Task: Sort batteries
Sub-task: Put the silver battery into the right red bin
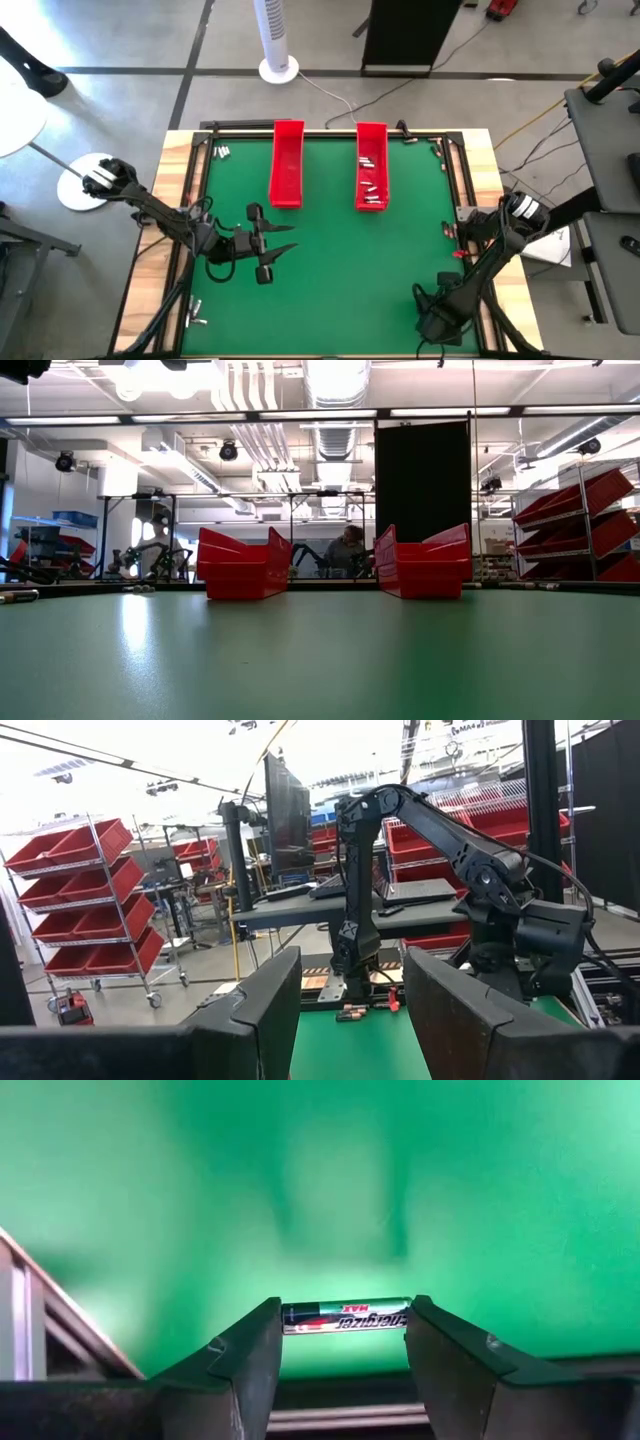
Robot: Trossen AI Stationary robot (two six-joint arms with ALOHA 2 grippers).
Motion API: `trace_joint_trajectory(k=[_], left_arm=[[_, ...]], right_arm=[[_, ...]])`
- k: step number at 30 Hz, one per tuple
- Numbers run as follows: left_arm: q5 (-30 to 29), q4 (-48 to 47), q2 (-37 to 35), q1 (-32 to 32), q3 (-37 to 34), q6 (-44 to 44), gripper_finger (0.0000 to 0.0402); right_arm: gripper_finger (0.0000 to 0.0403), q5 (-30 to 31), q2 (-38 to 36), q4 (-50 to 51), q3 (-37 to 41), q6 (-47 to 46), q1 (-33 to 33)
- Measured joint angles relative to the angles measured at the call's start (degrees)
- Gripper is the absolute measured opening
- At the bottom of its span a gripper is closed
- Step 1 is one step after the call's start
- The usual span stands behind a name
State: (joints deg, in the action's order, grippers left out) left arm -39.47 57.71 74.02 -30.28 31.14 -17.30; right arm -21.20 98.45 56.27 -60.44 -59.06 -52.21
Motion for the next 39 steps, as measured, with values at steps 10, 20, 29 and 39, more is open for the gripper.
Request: trace_joint_trajectory(k=[10,20,29,39], left_arm=[[-0.08,-1.45,-0.8,-1.54,0.0,-0.54,0.0158],[-6.08,-7.4,-6.51,-10.44,0.0,-4.96,0.0158],[-13.0,-9.2,-8.12,-14.44,0.0,-6.89,0.0158],[-13.01,-8.98,-7.96,-14.42,0.0,-6.89,0.0158]], right_arm=[[0.0191,11.96,-0.42,0.76,-4.25,8.13,8.2],[0.0181,19.02,-0.09,-7.89,-1.24,19.46,15.49],[0.0195,25.79,0.32,-13.59,0.2,22.8,16.56],[0.02,28.23,0.33,-20.29,3.34,22.72,17.32]])
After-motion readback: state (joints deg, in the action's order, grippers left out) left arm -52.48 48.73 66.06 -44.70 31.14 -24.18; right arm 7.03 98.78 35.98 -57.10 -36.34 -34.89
